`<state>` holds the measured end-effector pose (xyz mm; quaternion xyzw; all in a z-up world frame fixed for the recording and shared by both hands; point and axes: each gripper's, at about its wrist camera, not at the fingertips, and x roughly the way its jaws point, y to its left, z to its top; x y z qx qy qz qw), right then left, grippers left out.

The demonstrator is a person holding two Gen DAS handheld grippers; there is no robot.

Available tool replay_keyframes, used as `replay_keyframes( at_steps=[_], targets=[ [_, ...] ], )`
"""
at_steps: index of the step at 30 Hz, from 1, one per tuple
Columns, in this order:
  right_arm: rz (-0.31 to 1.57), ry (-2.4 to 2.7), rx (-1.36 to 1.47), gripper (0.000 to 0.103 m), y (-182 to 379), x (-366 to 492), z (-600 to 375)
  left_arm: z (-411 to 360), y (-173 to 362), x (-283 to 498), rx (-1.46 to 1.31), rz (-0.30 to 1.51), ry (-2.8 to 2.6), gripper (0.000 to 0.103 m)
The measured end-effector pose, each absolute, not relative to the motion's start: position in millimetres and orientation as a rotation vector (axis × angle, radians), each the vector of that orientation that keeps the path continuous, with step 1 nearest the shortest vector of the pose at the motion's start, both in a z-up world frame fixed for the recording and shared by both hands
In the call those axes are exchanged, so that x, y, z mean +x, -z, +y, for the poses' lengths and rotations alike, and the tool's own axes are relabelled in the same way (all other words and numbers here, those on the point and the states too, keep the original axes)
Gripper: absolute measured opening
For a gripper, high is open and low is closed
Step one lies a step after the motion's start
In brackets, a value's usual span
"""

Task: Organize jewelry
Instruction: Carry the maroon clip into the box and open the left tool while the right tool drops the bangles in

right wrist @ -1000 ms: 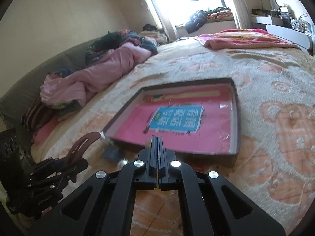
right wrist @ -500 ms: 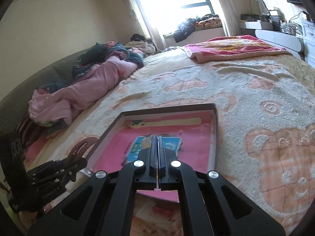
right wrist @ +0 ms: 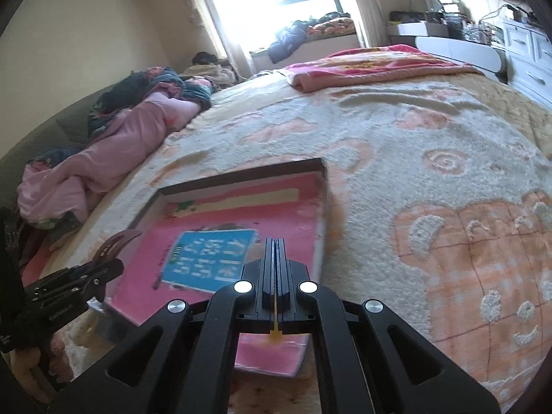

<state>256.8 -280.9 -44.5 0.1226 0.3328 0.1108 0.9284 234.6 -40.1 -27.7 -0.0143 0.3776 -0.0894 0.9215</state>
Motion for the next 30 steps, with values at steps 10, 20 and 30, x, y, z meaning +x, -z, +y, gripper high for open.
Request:
replay_keyframes(
  at_steps=[10,20,30],
  targets=[
    [0.73,-0.208,0.254,0.002,58,256,-288,-50,48,245,-0.001,0.827,0.17,0.023],
    [0.696,-0.192,0.217,0.034,50,245,-289,-46,47,238,-0.033,0.815,0.164,0.034],
    [0.617,-0.168,0.146,0.075,39,221,-280,-35,28,209,-0.082,0.726,0.155,0.057]
  ],
)
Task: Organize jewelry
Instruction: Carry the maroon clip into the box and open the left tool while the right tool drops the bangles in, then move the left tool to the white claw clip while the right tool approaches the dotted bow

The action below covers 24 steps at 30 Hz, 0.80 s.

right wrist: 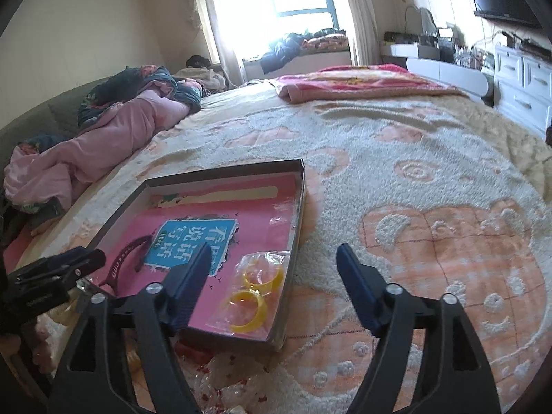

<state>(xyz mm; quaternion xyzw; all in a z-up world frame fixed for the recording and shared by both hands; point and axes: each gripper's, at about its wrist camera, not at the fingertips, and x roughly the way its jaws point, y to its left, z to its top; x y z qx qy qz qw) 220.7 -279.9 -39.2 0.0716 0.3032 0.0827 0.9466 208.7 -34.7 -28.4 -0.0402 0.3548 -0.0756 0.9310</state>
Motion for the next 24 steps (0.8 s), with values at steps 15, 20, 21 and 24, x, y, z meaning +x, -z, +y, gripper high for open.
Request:
replay_keyframes(
  at_steps=[15,20,21,24],
  targets=[
    [0.556,-0.18,0.103,0.086,27,185,-267,-4,11,170,-0.115,0.637,0.102,0.077],
    [0.548,-0.185,0.102,0.086,24,175,-265,6,12,160,-0.12,0.633,0.093,0.08],
    [0.546,-0.187,0.101,0.086,24,174,-265,7,12,158,-0.123,0.633,0.094,0.08],
    [0.546,-0.189,0.093,0.086,24,169,-264,12,13,152,-0.128,0.635,0.092,0.08]
  ],
)
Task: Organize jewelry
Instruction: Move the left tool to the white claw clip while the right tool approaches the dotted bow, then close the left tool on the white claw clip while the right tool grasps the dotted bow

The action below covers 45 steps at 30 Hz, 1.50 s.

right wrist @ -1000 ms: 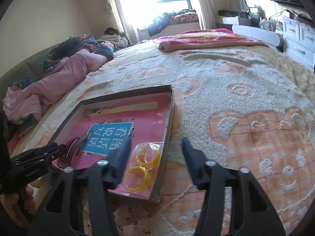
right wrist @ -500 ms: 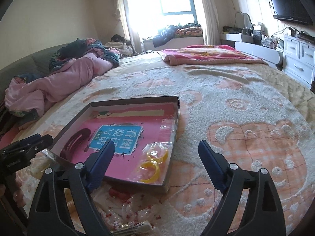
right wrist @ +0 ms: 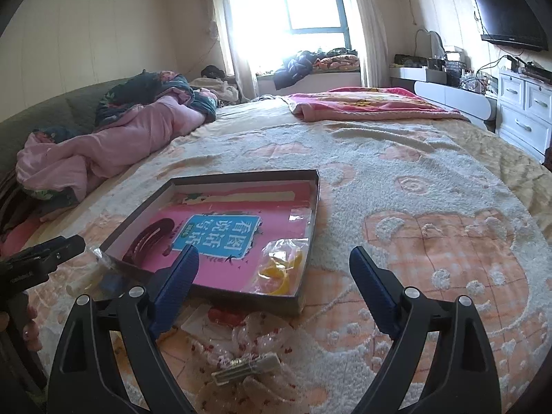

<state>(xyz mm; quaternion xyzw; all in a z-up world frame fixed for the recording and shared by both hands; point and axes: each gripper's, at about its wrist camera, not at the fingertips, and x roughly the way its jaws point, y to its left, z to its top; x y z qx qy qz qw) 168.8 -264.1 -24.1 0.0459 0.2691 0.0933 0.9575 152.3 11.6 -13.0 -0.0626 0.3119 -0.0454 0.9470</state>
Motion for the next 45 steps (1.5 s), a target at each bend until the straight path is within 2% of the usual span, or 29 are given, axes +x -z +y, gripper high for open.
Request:
replay_keyframes(
  at_steps=[39,45],
  targets=[
    [0.684,-0.267,-0.041,0.087,72,119,-223,55,61,127,-0.135,0.757,0.041,0.08],
    [0.7,-0.249,-0.038,0.087,80,125,-226,58,66,134,-0.148,0.763,0.048,0.069]
  ],
)
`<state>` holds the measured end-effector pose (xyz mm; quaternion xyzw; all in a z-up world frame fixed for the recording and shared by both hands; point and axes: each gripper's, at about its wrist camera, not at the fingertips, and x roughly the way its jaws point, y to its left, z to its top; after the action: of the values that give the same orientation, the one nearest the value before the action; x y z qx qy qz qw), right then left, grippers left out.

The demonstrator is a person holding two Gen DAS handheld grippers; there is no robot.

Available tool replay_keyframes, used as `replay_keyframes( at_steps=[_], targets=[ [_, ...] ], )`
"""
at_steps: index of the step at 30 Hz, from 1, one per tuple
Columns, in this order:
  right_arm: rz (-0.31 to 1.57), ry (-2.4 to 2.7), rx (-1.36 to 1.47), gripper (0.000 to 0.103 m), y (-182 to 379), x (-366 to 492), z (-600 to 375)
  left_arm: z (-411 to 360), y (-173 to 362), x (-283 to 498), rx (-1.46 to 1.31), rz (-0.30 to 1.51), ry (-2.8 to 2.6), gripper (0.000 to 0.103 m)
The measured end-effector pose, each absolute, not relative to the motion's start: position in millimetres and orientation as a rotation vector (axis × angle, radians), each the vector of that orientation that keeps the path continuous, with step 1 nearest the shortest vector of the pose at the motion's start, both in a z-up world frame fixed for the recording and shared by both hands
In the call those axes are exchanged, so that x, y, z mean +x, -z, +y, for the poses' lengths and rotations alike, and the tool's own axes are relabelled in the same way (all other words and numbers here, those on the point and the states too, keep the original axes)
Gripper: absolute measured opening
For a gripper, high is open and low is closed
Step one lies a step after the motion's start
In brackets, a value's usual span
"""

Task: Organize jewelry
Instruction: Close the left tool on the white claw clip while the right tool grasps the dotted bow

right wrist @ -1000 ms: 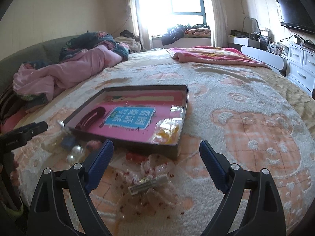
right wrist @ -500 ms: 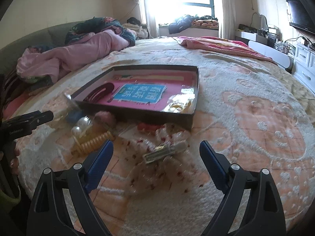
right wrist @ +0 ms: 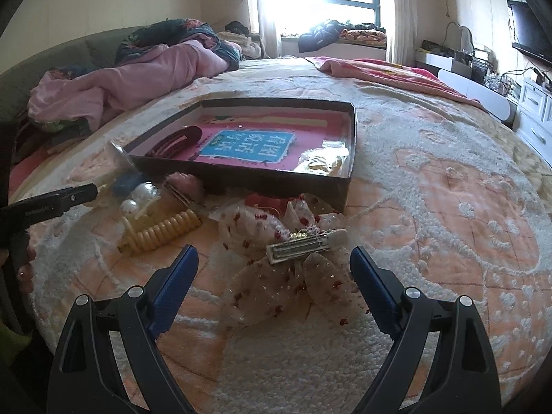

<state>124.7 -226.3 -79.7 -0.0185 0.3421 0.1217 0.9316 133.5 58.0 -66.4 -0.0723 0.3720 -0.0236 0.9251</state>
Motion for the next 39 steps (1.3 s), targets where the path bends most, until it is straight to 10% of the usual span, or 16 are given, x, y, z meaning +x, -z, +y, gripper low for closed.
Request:
replay_keyframes(
  at_steps=[17,25,39],
  targets=[
    [0.723,-0.209,-0.059,0.043,87,130,-230,55,75,148,-0.189,0.786,0.117,0.021],
    [0.636,-0.278,-0.085,0.021,72,118,-222,56,71,141,-0.181,0.777,0.114,0.019],
    [0.546,-0.363,-0.088,0.02,53,105,-209,55,36,113,-0.174,0.693,0.099,0.019]
  ],
)
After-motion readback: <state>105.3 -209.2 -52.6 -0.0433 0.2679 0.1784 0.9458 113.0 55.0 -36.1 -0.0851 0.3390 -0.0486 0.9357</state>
